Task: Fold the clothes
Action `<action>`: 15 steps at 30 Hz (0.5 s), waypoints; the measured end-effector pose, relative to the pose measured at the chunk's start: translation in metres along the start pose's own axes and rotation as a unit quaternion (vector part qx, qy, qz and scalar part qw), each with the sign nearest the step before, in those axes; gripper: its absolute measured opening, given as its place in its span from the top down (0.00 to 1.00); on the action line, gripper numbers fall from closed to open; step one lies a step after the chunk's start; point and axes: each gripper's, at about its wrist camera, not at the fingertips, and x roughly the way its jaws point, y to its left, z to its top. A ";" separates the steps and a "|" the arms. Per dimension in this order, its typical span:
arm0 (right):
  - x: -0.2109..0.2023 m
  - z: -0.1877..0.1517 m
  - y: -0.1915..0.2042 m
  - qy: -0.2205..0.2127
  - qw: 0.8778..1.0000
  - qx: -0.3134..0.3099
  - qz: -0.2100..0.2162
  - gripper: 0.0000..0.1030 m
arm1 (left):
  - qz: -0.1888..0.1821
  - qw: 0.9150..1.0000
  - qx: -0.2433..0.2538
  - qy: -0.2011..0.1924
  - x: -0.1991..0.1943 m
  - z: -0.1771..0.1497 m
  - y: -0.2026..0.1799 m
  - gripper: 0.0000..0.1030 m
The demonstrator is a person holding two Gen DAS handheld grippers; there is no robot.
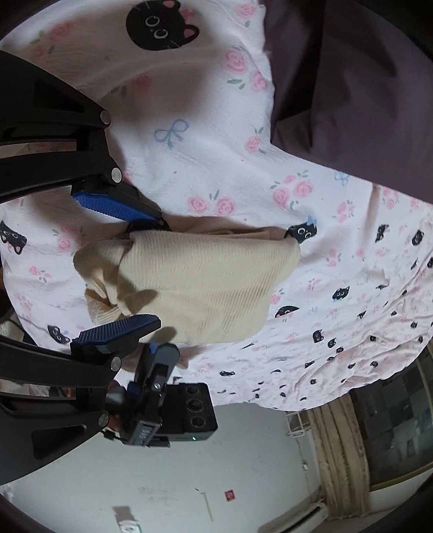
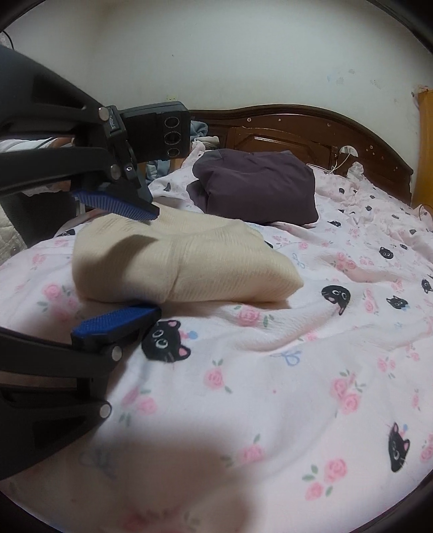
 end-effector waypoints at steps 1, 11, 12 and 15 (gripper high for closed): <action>0.002 0.000 0.000 -0.001 1.000 0.001 -0.004 0.49 | -0.007 1.000 -0.006 0.000 -0.001 0.001 0.002 0.51; 0.013 0.002 -0.003 0.004 1.000 0.016 0.008 0.78 | -0.037 0.999 -0.040 -0.004 -0.004 0.004 0.014 0.51; 0.013 0.002 -0.004 0.004 1.000 0.018 0.012 0.78 | -0.039 0.998 -0.043 -0.004 -0.004 0.005 0.015 0.51; 0.009 0.004 -0.005 0.001 0.999 0.029 0.031 0.79 | -0.052 0.997 -0.056 -0.004 -0.004 0.005 0.019 0.50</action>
